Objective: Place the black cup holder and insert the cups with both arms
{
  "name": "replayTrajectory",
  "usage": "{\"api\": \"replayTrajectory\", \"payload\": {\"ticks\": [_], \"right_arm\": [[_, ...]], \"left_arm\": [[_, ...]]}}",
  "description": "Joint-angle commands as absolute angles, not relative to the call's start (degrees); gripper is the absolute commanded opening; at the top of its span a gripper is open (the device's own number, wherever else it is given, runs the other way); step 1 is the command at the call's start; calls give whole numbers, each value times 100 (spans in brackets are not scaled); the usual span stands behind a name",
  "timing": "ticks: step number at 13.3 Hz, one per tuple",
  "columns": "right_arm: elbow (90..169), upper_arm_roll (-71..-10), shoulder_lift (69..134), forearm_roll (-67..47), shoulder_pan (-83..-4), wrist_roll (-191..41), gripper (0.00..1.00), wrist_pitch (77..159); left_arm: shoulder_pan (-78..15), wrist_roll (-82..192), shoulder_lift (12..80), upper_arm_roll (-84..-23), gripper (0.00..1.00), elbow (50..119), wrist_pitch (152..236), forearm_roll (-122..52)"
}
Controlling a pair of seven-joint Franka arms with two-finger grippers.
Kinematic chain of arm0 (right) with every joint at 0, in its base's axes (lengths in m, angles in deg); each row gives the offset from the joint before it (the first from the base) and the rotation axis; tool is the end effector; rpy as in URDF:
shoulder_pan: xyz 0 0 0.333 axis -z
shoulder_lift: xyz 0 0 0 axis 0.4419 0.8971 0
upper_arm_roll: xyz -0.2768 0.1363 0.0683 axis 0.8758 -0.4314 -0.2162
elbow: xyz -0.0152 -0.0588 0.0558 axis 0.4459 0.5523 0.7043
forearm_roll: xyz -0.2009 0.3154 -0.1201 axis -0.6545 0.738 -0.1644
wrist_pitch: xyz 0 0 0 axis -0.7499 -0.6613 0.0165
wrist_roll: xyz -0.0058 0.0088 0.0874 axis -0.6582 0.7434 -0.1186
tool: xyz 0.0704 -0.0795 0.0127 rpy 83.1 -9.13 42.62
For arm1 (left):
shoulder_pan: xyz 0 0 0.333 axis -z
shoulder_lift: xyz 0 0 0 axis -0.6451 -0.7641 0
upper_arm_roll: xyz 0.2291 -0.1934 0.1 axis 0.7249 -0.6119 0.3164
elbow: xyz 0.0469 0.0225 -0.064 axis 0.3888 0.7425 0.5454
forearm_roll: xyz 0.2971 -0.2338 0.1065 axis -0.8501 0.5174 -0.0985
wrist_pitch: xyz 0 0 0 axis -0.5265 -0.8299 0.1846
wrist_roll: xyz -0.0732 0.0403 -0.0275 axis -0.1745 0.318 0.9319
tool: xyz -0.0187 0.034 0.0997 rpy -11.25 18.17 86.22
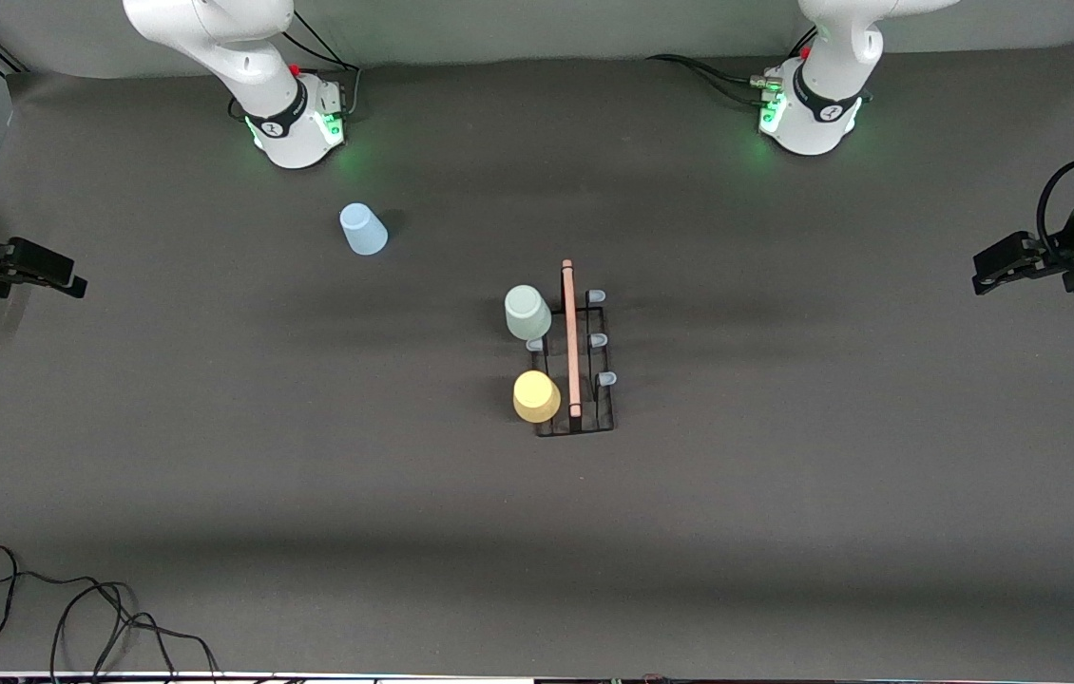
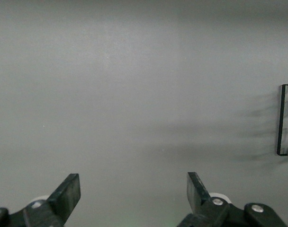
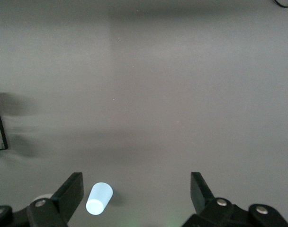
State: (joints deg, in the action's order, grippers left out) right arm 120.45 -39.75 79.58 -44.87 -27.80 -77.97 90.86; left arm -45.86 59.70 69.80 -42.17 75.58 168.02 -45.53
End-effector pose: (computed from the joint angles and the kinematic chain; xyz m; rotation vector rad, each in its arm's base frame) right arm 0.5599 -0.0431 0.6075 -3.1114 0.0803 0.0838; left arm 0.5637 -0.0096 0.6005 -3.1161 -0.0052 0.0522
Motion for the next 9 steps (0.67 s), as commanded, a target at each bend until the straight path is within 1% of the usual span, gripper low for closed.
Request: {"api": "replayTrajectory", "payload": {"ticks": [1,9], "right_arm": [[12244,-4081,7769,-4749,-2798,-7677,100,9282],[12156,-4098,7786,-4872,-2842,-7440,100,9195]], "left_arm": [[-4579,6053,7076,-4204,100,7606,16749,-4542],[-4580,6053,7059,-4204,100,7597,16802,-4542]]}}
